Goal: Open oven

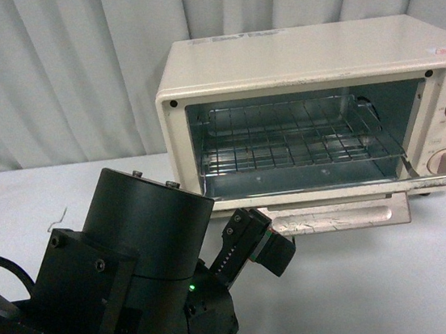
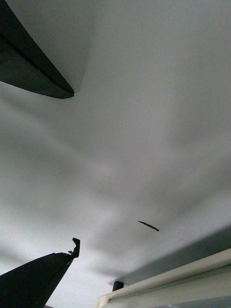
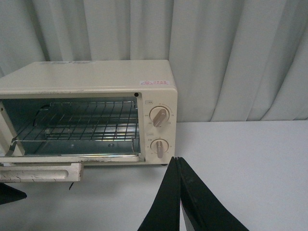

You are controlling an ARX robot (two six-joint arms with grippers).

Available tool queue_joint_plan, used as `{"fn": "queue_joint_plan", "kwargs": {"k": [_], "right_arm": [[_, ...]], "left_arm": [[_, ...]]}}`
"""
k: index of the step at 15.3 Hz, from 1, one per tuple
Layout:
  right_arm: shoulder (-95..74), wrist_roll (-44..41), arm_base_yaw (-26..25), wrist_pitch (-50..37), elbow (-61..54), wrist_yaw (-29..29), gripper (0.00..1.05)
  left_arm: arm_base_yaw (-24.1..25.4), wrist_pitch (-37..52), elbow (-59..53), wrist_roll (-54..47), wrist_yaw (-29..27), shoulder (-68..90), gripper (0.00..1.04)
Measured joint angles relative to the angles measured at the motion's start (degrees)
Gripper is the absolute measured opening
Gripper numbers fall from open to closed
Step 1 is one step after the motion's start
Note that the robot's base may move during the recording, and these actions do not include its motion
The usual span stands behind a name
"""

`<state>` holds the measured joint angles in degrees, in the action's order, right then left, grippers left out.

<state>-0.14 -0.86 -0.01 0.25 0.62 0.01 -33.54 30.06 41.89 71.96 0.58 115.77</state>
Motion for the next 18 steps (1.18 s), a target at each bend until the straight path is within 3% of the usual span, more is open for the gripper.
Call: {"fn": "queue_joint_plan", "kwargs": {"k": [2, 10, 15, 16, 18], "right_arm": [[-0.02, 0.0, 0.0, -0.04, 0.0, 0.02, 0.15], [0.0, 0.0, 0.0, -0.04, 0.0, 0.02, 0.98], [0.0, 0.02, 0.0, -0.04, 0.0, 0.02, 0.98], [0.0, 0.02, 0.0, -0.04, 0.0, 0.02, 0.98], [-0.04, 0.02, 0.0, 0.0, 0.0, 0.02, 0.98]], "left_arm": [[0.0, 0.0, 0.0, 0.0, 0.0, 0.0, 0.98], [0.0, 0.0, 0.0, 0.0, 0.0, 0.0, 0.98], [-0.02, 2.91, -0.52, 0.26, -0.61, 0.26, 0.98], [-0.37, 15.78, -3.69, 1.33, -3.65, 3.02, 0.98], [-0.07, 30.84, -9.97, 1.57, -4.04, 4.72, 0.98]]}}
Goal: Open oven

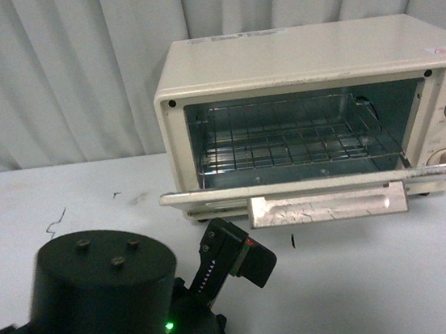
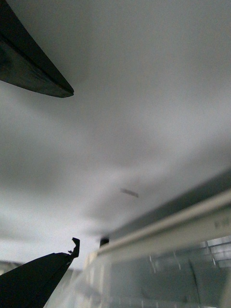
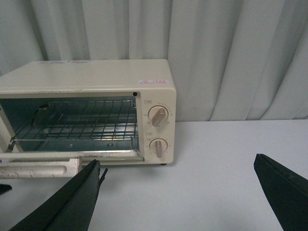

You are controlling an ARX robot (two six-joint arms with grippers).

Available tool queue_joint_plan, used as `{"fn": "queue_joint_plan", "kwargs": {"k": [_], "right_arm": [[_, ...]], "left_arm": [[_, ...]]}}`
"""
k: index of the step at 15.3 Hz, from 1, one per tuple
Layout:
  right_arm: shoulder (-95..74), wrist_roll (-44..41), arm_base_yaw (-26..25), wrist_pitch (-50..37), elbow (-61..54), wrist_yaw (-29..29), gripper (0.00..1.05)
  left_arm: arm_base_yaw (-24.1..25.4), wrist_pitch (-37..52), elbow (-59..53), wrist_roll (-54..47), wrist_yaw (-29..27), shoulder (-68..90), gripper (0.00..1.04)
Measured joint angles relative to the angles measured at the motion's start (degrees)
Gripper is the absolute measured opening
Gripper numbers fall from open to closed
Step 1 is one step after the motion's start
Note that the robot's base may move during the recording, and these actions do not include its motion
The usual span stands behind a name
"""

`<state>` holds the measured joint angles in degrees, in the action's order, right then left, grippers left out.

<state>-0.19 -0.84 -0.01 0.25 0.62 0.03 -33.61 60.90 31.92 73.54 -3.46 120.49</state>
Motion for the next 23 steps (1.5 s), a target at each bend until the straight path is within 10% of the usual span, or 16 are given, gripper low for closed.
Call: {"fn": "queue_joint_plan", "kwargs": {"k": [4, 9, 17, 20, 23], "right_arm": [[0.02, 0.0, 0.0, -0.04, 0.0, -0.02, 0.98], [0.02, 0.0, 0.0, -0.04, 0.0, -0.02, 0.98], [0.02, 0.0, 0.0, -0.04, 0.0, -0.02, 0.98], [0.04, 0.0, 0.0, -0.04, 0.0, 0.11, 0.98], [-0.04, 0.0, 0.0, -0.04, 0.0, -0.07, 0.98]], "left_arm": [[4.79, 2.95, -7.5, -8.26, 5.46, -13.09, 0.98], [12.44, -17.49, -14.36, -26.1, 14.01, -33.75, 0.98], [15.45, -34.16, -15.8, -41.38, 8.83, -58.45, 0.98], [15.32, -7.76, -26.38, -59.28, -10.67, -54.49, 0.72], [19.98, -8.28, -28.5, -69.42, -10.51, -64.54, 0.45]]}}
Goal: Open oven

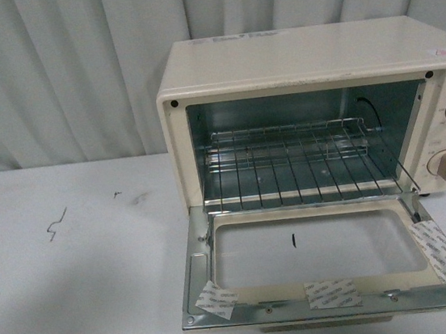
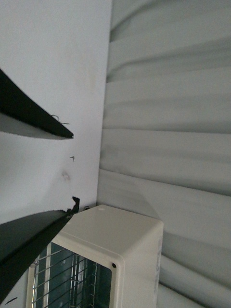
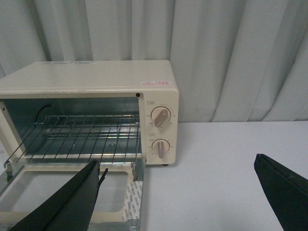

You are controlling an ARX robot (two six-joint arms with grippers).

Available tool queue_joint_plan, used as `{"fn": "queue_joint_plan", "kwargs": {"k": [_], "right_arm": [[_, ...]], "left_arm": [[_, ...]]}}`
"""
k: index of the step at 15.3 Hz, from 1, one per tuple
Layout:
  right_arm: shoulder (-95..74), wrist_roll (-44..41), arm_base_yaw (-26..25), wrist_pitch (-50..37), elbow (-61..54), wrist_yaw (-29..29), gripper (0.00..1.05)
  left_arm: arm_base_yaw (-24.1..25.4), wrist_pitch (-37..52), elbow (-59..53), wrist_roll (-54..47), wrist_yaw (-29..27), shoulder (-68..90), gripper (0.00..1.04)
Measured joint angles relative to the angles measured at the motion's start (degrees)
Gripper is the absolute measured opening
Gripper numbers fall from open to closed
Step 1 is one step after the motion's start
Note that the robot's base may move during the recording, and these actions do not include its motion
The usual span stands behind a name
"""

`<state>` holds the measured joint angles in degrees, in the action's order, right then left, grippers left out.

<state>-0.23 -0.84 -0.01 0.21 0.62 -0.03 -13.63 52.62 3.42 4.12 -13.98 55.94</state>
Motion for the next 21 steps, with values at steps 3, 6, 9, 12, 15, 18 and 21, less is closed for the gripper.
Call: {"fn": "queue_joint_plan", "kwargs": {"k": [3, 6, 9, 12, 15, 18, 21], "right_arm": [[0.02, 0.0, 0.0, 0.02, 0.0, 0.04, 0.98], [0.02, 0.0, 0.0, 0.0, 0.0, 0.02, 0.98], [0.02, 0.0, 0.0, 0.0, 0.0, 0.0, 0.98], [0.02, 0.0, 0.0, 0.0, 0.0, 0.02, 0.98], [0.02, 0.0, 0.0, 0.0, 0.0, 0.02, 0.98], [0.02, 0.0, 0.0, 0.0, 0.0, 0.02, 0.98], [0.02, 0.0, 0.0, 0.0, 0.0, 0.02, 0.98]], "left_arm": [[3.21, -6.91, -1.7, -2.6, 3.41, -6.93, 0.18], [5.95, -13.03, -2.51, -3.15, 6.08, -15.1, 0.02], [13.79, -25.9, -2.89, -3.15, 13.77, -29.18, 0.02], [13.57, -39.01, -2.89, -3.15, 13.97, -42.4, 0.02], [13.57, -41.66, -2.89, -3.15, 13.99, -45.07, 0.02], [13.57, -42.36, -2.89, -3.15, 13.97, -45.72, 0.02], [13.57, -45.59, -2.73, -3.15, 13.9, -47.93, 0.02]]}}
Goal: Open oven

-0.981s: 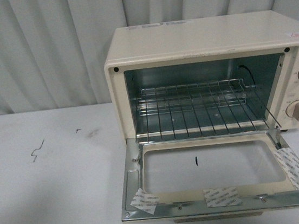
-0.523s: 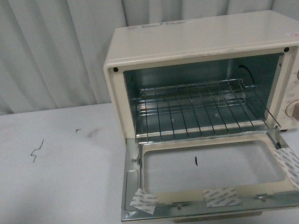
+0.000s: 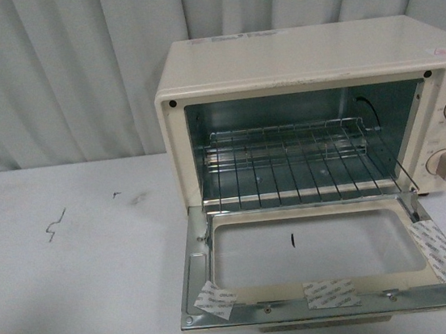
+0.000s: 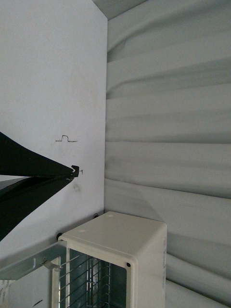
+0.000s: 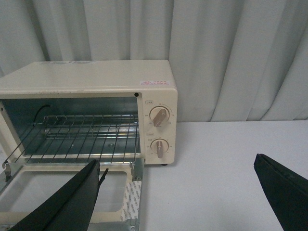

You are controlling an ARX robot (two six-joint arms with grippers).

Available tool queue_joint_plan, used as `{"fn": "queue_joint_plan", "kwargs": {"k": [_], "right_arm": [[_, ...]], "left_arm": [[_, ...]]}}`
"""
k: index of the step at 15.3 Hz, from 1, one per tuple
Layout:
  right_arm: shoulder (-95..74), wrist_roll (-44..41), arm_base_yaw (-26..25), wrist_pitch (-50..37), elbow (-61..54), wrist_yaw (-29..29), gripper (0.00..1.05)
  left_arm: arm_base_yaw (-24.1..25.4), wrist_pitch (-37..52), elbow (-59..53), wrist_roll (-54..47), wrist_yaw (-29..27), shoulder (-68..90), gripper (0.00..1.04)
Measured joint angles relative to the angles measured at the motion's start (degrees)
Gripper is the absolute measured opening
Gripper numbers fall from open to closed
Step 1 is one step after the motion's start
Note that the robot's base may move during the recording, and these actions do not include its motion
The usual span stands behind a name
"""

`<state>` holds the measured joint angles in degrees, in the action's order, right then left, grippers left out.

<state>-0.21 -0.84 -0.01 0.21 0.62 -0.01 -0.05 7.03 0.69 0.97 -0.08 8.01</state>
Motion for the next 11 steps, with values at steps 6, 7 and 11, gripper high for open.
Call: {"fn": "queue_joint_plan", "kwargs": {"k": [6, 7, 11], "right_arm": [[0.0, 0.0, 0.0, 0.0, 0.0, 0.02, 0.98], [0.0, 0.0, 0.0, 0.0, 0.0, 0.02, 0.98], [0.0, 0.0, 0.0, 0.0, 0.0, 0.0, 0.98]], "left_arm": [[0.02, -7.04, -0.11, -0.02, 0.07, -7.63, 0.02], [0.02, -7.26, -0.11, -0.02, 0.07, -7.63, 0.02], [0.02, -7.21, -0.11, 0.0, 0.07, -7.63, 0.36]]}}
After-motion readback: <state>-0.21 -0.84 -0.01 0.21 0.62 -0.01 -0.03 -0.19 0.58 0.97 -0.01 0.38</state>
